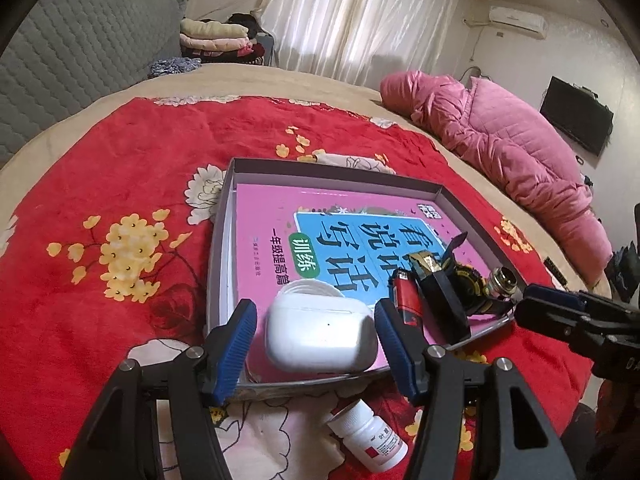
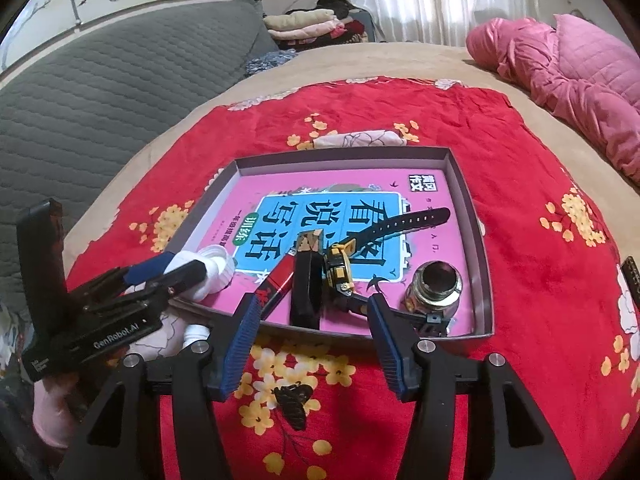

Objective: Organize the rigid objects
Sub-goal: 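Lower the white earbuds case into the box and open the left tool, then withdraw both tools from the box toward the pill bottle and hair clip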

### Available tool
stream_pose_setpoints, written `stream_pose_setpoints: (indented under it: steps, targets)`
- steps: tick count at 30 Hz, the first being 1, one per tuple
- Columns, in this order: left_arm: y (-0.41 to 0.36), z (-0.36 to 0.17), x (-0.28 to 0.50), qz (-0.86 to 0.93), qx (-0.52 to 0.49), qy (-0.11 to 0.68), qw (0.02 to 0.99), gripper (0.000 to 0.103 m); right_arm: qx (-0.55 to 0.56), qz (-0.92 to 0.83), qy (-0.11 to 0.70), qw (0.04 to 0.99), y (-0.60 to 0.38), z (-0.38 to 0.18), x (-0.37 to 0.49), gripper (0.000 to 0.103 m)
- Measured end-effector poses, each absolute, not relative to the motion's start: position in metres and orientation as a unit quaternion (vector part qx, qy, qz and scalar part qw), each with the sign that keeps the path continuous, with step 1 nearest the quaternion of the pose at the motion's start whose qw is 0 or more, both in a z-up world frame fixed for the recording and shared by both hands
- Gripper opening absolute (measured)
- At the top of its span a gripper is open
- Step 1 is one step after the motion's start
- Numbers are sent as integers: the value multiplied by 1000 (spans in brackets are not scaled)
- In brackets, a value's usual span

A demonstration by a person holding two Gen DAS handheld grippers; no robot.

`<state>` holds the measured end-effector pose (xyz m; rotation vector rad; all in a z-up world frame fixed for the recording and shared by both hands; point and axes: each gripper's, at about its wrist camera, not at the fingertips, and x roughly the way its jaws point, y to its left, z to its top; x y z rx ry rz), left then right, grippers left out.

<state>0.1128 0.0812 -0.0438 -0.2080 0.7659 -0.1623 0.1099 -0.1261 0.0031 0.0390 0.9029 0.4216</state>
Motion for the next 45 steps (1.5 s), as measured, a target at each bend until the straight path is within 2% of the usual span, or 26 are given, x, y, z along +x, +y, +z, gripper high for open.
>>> stream_pose_setpoints:
  steps: [19,23,31,35,45]
  targets:
    - [73,-28,98,-88,-89,364,923,61,12,179,432,884,-134,3,107,59]
    - [70,-26,93,-85,-83,367,922,61,14,170,429,887,-138,5,107,70]
    - [64,-22,85,-84,-72,367,924,62,6,164,425,890,-140,9,101,71]
    - [64,-20,82,-79,-71,366,924,68,6,165,421,892,-142,12,98,71]
    - [62,-10,71,-74,-66,354,930,69,6,157,407,900,-150,24,90,73]
